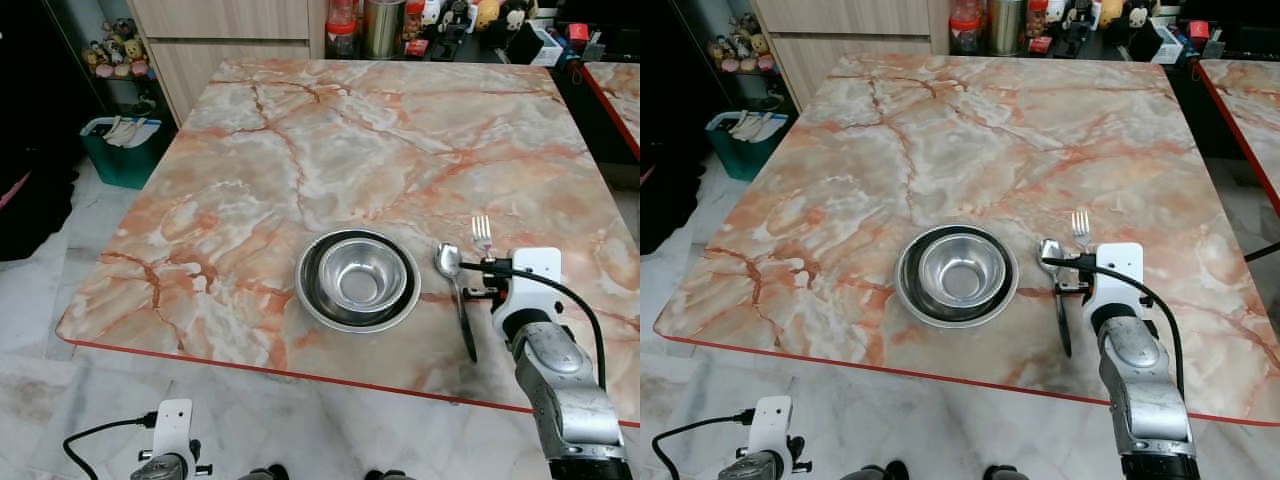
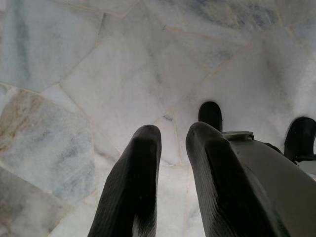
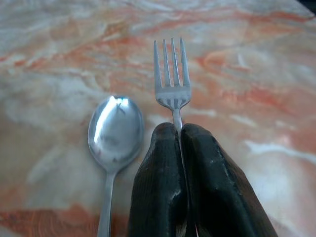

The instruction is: Setting the table

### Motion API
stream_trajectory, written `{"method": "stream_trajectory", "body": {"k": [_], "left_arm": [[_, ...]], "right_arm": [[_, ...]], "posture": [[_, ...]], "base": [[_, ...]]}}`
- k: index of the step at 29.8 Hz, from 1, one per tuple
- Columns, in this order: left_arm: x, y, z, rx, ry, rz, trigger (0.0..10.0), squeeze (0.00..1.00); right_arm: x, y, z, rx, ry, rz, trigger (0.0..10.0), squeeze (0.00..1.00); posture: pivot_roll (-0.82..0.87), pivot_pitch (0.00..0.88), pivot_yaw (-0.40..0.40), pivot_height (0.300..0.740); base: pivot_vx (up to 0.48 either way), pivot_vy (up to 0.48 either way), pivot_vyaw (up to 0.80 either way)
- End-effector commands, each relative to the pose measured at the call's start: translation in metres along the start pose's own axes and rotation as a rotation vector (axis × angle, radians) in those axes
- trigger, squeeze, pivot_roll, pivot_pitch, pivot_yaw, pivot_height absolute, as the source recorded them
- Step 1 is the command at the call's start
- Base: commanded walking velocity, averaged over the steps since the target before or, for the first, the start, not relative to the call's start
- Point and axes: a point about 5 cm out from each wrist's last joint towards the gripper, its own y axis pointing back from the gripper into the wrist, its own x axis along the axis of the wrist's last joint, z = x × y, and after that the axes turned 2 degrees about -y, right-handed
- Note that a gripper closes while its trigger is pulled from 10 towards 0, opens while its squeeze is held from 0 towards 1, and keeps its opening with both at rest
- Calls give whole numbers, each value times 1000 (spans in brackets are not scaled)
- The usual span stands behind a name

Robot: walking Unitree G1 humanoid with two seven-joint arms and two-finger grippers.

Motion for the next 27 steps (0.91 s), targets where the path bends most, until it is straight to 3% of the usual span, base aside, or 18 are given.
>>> {"method": "stream_trajectory", "body": {"k": [1, 14, 27], "left_arm": [[-9, 1, -4, 7, -18, -32, 10000, 0], [-9, 1, -4, 6, -20, -33, 10000, 0], [-8, 1, -4, 7, -21, -32, 10000, 0]], "right_arm": [[-6, 1, 2, -8, -17, -7, 10000, 0], [-23, 2, 3, -30, -32, -43, 10000, 0], [-25, -2, 0, -30, -43, -39, 10000, 0]], "posture": [[-12, 162, 45, 740], [-7, 167, 46, 740], [-4, 170, 48, 740]], "base": [[0, 0, 0], [0, 0, 0], [0, 0, 0]]}}
